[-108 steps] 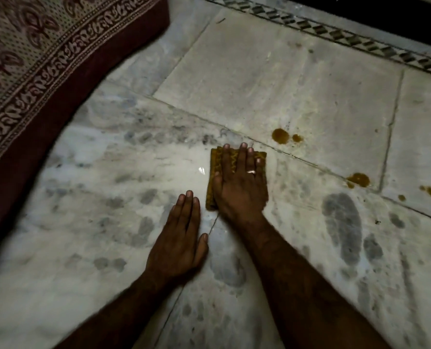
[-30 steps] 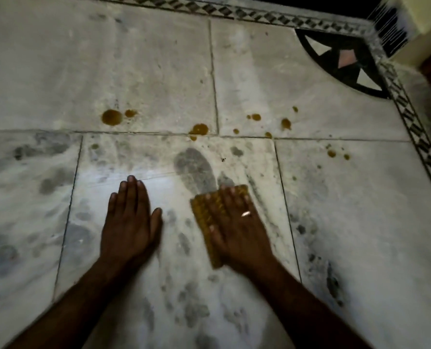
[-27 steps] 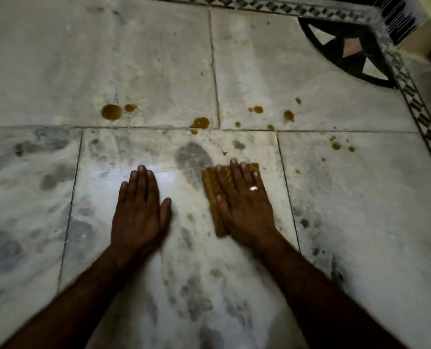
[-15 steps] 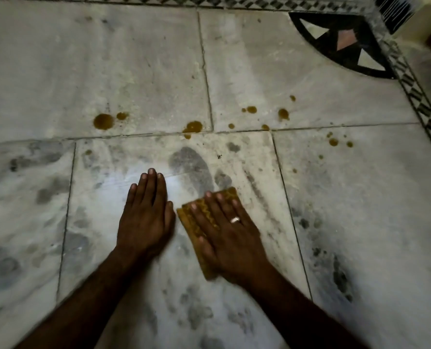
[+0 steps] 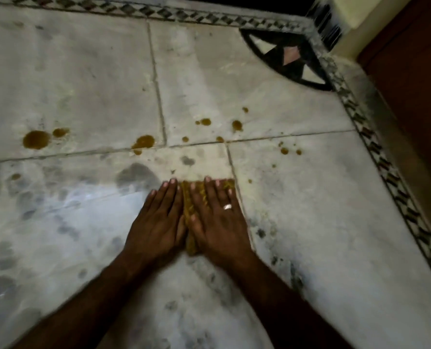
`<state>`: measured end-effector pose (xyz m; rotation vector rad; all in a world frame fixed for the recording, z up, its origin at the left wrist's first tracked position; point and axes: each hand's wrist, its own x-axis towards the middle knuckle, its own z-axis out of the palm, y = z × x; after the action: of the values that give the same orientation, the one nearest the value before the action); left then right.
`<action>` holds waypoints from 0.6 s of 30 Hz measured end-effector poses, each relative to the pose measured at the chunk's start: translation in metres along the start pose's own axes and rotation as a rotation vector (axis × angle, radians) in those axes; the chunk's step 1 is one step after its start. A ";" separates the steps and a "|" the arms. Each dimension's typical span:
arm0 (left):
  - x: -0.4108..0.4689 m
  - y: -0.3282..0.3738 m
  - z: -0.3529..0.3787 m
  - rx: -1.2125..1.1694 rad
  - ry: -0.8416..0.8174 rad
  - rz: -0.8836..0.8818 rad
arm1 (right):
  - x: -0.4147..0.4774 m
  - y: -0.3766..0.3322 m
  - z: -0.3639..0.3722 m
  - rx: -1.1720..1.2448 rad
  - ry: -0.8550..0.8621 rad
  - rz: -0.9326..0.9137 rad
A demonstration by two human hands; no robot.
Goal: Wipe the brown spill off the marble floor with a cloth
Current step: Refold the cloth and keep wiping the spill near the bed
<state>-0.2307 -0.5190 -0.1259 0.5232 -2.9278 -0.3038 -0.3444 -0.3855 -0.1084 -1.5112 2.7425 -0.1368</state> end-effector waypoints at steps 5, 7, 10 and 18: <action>0.004 0.020 0.004 0.007 0.011 0.099 | -0.055 0.072 -0.010 -0.017 0.031 0.115; 0.014 0.024 0.007 -0.015 0.003 0.055 | -0.048 0.098 -0.013 -0.013 0.034 0.242; 0.038 0.032 0.014 -0.033 0.004 0.090 | -0.008 0.113 -0.012 -0.018 0.013 0.396; 0.081 0.049 0.022 0.006 -0.001 0.128 | 0.010 0.081 -0.010 -0.048 0.010 0.183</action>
<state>-0.3256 -0.4988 -0.1269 0.3341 -2.9469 -0.2792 -0.4184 -0.3503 -0.1043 -1.2634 2.8930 -0.0779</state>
